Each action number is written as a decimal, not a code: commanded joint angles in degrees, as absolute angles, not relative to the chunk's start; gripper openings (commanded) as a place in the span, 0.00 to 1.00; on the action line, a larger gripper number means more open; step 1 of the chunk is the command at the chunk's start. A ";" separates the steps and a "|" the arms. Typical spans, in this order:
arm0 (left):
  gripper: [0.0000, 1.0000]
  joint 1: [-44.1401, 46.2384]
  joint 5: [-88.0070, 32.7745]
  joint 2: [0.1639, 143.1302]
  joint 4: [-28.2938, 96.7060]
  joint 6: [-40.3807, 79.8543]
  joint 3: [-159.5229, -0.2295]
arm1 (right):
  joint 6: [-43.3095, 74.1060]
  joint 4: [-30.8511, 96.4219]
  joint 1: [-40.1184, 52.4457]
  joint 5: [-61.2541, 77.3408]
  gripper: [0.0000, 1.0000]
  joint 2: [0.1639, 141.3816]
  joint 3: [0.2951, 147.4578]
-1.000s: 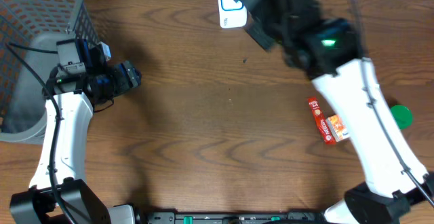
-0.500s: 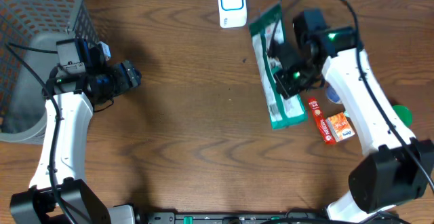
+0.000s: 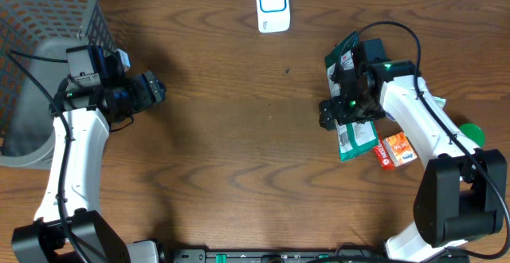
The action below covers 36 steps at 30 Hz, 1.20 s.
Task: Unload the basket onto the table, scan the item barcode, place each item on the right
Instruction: 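Carry the packet right and lay it down beside the red packet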
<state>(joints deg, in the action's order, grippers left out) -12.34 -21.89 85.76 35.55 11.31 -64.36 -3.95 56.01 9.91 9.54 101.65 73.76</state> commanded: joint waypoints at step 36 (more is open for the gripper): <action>0.87 -13.06 -20.95 85.10 35.48 11.18 -64.36 | -1.74 73.01 9.85 -1.04 0.99 101.49 92.92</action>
<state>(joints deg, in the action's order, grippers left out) -12.34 -21.89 85.76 35.53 11.31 -64.36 -2.85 73.01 9.91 -0.08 101.62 92.01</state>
